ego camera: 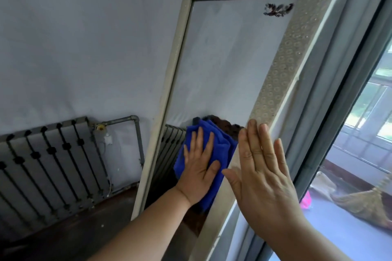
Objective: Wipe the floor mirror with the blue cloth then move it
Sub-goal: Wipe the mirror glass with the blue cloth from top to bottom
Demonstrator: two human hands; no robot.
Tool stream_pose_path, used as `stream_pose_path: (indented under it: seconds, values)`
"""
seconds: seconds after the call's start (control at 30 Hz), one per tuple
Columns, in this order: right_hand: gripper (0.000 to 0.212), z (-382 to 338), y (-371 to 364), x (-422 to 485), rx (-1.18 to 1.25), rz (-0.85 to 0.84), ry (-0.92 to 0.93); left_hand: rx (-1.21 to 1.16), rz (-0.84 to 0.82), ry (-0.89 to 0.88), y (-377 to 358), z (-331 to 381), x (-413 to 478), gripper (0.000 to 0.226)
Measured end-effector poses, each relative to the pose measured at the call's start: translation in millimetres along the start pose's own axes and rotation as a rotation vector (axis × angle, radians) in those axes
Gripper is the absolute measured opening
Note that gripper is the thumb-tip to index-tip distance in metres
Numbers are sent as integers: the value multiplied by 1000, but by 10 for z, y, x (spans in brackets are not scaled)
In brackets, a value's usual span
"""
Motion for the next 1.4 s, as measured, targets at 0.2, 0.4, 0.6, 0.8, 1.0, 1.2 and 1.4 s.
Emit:
stream_pose_path:
  seconds: [0.2,0.4,0.6,0.8,1.0,1.2,1.4]
  values:
    - [76,-58,-24,3,-40,7,-20,141,80,-226,434,505,819,68]
    - [87,-88,-94,33,-105,-44,-12,-7,305,87,758,-17,1367,70]
    - [80,-151,-66,205,-97,-13,-51,-183,318,459,342,-885,613,60]
    - [76,-161,-116,198,-122,-29,-101,-68,208,223,291,-424,499,62]
    - [79,-156,-120,200,-150,25,-111,98,276,-109,1085,-106,1881,62]
    - [84,-132,-118,154,-144,74,-89,-9,353,128,747,-945,1322,63]
    - [86,-160,-142,63,-156,42,-126,-253,339,614,46,-1213,-11,73]
Point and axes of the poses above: each hand's wrist, its own x-axis towards the middle knuckle, its own y-axis out of the back of the hand, z = x × y, the point moved 7 cm from there along x, towards the middle knuckle, and after that the axes turned 6 degrees about -y, right-handed, at the moved point
